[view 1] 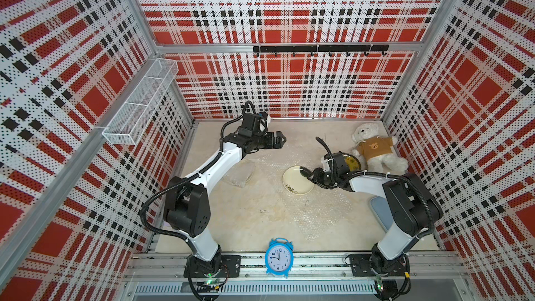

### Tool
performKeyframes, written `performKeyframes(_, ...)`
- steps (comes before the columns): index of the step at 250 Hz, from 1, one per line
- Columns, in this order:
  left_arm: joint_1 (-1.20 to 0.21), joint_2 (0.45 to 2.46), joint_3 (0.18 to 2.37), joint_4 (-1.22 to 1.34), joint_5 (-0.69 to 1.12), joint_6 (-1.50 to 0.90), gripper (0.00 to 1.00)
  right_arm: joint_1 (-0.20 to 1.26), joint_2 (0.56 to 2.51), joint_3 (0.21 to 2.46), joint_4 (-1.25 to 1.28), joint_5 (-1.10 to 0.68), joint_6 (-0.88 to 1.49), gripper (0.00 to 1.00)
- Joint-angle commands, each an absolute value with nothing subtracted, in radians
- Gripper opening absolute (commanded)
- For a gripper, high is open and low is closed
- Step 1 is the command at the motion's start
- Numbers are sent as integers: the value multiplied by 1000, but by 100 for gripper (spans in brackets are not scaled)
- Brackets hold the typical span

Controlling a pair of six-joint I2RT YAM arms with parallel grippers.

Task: Unpack dinner plates from bubble wrap
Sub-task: Pick up the plate from the bubble wrap.

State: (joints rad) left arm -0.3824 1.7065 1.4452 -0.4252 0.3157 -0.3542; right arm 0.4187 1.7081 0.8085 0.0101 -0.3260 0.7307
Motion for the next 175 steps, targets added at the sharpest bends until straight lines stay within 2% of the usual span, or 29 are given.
performKeyframes(1, -376, 1681, 1434, -402, 331, -362, 99, 419, 1730, 791, 73, -327, 739, 42)
performKeyframes(175, -362, 1686, 1420, -402, 344, -362, 99, 420, 1750, 683, 270, -312, 788, 12)
